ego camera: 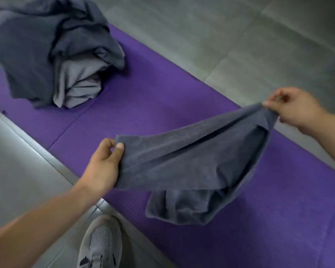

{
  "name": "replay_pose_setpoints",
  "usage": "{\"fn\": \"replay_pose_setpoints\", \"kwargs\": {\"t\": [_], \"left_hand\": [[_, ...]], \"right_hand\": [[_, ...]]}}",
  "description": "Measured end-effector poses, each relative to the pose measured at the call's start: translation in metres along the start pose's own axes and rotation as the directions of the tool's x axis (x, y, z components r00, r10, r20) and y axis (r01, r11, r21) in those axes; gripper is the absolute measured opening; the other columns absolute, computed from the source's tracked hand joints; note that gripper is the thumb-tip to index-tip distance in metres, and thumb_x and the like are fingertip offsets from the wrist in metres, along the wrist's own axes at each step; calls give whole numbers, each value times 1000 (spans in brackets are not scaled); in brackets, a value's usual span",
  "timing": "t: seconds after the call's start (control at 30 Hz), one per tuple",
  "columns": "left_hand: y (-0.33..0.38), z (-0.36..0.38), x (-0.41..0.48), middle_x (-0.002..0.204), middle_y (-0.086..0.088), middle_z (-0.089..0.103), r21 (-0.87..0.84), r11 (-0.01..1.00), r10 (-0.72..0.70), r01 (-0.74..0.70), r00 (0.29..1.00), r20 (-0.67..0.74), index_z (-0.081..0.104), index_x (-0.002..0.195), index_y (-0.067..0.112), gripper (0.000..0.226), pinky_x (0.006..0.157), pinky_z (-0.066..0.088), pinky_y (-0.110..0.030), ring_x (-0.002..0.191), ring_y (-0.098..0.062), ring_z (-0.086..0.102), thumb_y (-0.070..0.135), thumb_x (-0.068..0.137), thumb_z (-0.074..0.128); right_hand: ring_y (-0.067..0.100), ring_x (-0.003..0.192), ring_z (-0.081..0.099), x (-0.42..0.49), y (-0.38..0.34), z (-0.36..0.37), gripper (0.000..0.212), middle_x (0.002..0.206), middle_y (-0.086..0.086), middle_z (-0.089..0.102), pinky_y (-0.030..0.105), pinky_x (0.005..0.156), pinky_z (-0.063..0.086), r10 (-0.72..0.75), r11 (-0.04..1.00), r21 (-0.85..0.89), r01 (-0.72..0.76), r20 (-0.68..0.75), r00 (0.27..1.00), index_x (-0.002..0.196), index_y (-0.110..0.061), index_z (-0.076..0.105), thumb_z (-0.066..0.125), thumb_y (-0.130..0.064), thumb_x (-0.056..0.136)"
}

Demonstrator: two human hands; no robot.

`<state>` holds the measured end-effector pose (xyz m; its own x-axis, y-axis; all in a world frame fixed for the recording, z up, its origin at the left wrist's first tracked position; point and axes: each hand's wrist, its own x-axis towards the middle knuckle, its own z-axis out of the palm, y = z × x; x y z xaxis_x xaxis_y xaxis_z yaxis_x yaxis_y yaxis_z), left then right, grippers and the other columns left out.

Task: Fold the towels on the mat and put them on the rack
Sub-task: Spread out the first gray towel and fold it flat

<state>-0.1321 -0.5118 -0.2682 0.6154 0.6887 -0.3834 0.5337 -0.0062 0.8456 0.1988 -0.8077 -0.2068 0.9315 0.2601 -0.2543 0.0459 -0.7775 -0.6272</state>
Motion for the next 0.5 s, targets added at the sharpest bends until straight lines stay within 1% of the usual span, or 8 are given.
{"fn": "replay_pose_setpoints", "kwargs": {"t": [0.03,0.1,0.17,0.2,0.27,0.33,0.4,0.5], "left_hand": [[-8,-2,2,75,4,48,-38,999,-20,18,998,-60,53,93,11,22,63,38,-27,64,-6,41,28,106,49],[-20,-9,21,78,5,49,-99,994,-74,50,966,-248,52,98,13,19,70,38,-33,71,-10,42,29,107,47],[-33,-21,51,80,7,49,-160,982,-159,103,907,-391,48,102,15,17,77,42,-38,74,-12,45,32,107,44],[-42,-26,65,82,7,49,-184,972,-211,145,880,-425,46,102,17,18,83,46,-41,77,-15,49,34,106,43],[-65,-37,86,87,4,52,-246,941,-318,232,853,-414,44,97,23,22,90,54,-54,90,-29,58,45,99,46],[-80,-47,93,95,-5,58,-352,879,-441,321,827,-347,44,94,27,23,81,59,-57,95,-36,65,50,95,49],[-83,-52,94,99,-13,63,-437,812,-527,387,808,-264,51,104,14,25,66,63,-46,91,-34,68,38,99,54],[-80,-52,96,81,-14,63,-507,743,-581,436,797,-166,58,91,2,21,59,62,-37,77,-28,67,22,96,61]], "right_hand": [[23,72,55,30,-23,23,7,78,8,60,18,52,43,-112,986,-130,106,-39,993,90,-12,67,74,-15,90],[28,83,58,79,-67,80,11,87,7,60,31,76,51,-239,953,-214,215,-89,967,96,-10,70,73,-17,89],[25,84,59,105,-100,143,13,87,3,60,48,86,56,-222,969,-125,212,-69,973,102,-12,70,70,-15,89],[23,84,59,108,-112,171,19,87,2,59,48,89,56,-190,981,-54,189,-21,982,110,-13,69,68,-14,91],[19,91,55,100,-128,217,41,98,1,56,33,97,50,-152,988,-7,152,69,986,132,-15,58,70,-19,93],[21,104,56,92,-126,243,59,117,3,56,26,96,43,-85,994,-61,90,82,993,142,-15,49,71,-35,91],[27,119,59,89,-117,255,69,135,6,60,31,100,46,57,991,-126,-51,44,997,140,-11,52,70,-52,87],[31,115,64,83,-108,265,81,129,10,63,39,95,54,262,962,-95,-255,72,962,135,-2,56,71,-61,81]]}}
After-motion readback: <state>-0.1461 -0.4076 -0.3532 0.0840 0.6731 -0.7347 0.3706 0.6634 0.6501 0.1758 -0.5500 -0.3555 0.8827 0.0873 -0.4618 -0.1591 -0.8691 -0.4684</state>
